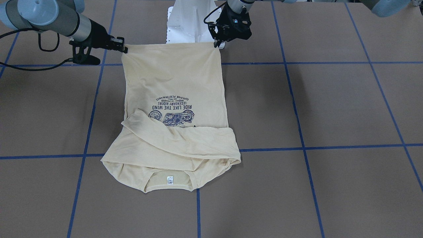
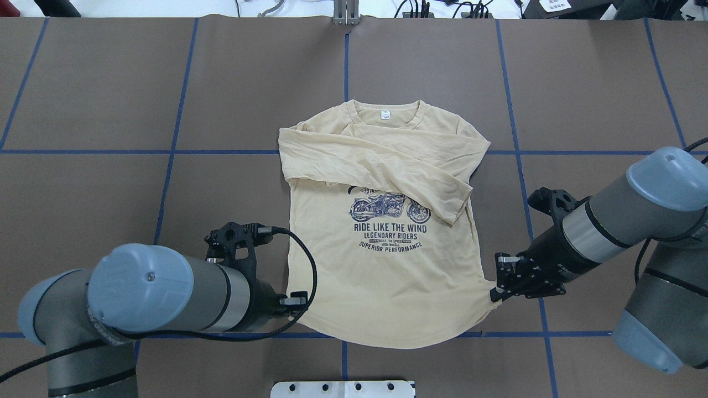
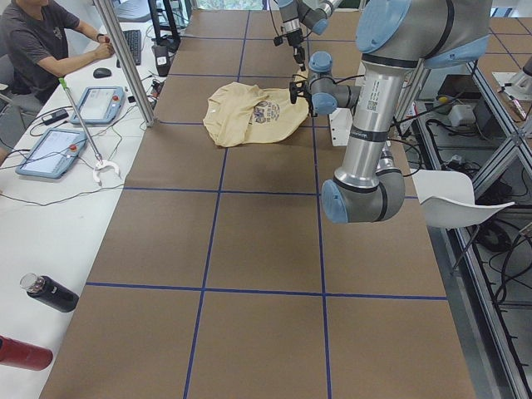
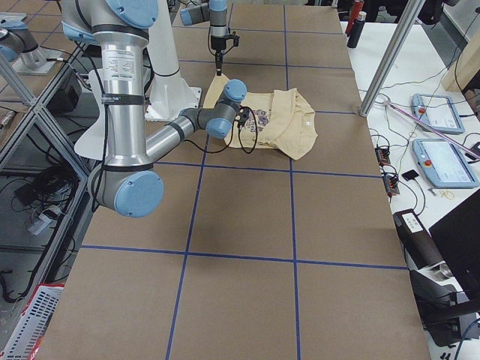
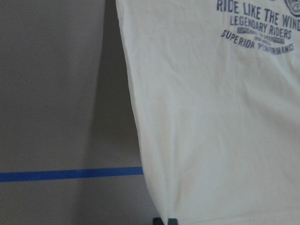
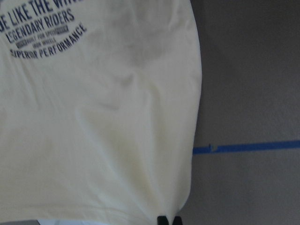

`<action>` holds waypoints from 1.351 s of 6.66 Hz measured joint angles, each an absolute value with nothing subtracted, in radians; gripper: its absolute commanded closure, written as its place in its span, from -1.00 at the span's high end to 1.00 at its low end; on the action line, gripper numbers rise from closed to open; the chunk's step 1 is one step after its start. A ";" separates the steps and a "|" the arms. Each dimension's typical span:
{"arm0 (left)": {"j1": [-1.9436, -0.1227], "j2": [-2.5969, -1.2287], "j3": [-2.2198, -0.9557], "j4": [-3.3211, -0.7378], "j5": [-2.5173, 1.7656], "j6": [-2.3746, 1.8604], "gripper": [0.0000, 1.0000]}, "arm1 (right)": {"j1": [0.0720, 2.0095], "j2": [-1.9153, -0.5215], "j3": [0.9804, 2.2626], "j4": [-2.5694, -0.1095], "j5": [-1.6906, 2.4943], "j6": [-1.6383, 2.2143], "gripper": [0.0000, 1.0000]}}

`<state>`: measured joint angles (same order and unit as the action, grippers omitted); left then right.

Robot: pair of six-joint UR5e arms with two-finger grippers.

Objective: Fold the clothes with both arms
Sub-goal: 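Pull the hem corners toward the robot with both grippers, then lift the hem with both grippers and carry it over toward the collar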

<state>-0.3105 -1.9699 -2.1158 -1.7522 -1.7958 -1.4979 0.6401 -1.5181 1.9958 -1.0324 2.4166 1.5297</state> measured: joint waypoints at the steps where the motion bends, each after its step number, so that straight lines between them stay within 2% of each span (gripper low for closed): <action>1: -0.376 -1.982 -2.105 -1.759 -1.796 -1.466 -1.00 | 0.687 -1.483 1.940 -1.018 2.396 1.496 -1.00; 3: -0.466 -2.012 -2.049 -1.785 -1.797 -1.445 -1.00 | 0.783 -1.440 1.857 -1.012 2.389 1.424 -1.00; 6: -0.527 -2.074 -1.894 -1.900 -1.796 -1.443 -1.00 | 0.886 -1.345 1.759 -1.015 2.402 1.404 -1.00; 9: -0.617 -2.094 -1.892 -1.908 -1.891 -1.440 -1.00 | 0.936 -1.277 1.745 -1.018 2.411 1.404 -1.00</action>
<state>-0.6166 -2.0938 -1.8921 -1.9082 -1.8909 -1.4396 0.9358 -1.2775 1.7446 -1.0180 2.4113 1.4036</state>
